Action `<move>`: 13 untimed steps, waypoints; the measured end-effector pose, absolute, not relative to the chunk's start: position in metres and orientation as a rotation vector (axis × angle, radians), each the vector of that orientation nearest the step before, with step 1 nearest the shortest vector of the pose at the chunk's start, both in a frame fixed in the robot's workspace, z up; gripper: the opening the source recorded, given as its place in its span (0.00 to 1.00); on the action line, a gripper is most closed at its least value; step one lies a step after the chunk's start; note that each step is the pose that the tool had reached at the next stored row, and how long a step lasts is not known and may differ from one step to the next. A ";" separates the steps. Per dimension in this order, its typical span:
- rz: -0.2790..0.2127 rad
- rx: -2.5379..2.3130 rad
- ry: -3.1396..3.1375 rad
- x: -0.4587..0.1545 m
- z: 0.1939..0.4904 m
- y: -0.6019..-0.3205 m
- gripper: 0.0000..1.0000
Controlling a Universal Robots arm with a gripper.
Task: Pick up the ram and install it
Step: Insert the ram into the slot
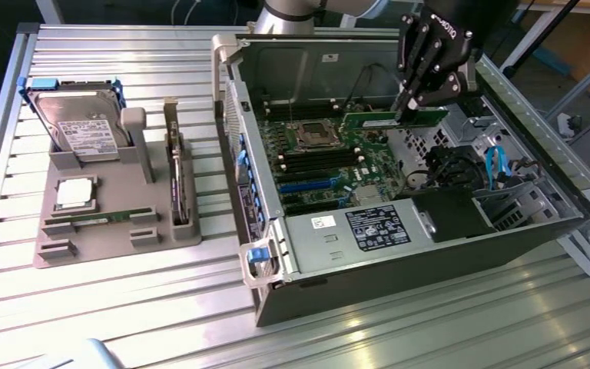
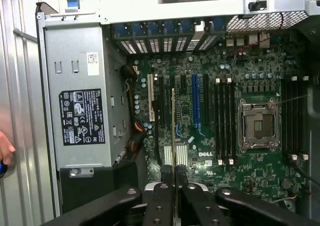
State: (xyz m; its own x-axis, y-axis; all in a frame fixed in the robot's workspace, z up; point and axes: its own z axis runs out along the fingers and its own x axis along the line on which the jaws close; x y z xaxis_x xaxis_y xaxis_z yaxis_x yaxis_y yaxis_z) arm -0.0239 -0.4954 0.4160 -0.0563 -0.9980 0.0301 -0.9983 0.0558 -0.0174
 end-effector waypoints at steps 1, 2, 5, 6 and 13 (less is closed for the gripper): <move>0.052 2.151 -2.275 -0.024 0.416 -0.495 0.13; 0.052 2.151 -2.275 -0.024 0.416 -0.495 0.13; 0.055 2.150 -2.274 -0.024 0.415 -0.494 0.13; 0.061 2.147 -2.271 -0.024 0.414 -0.491 0.13; 0.067 2.145 -2.268 -0.024 0.400 -0.486 0.13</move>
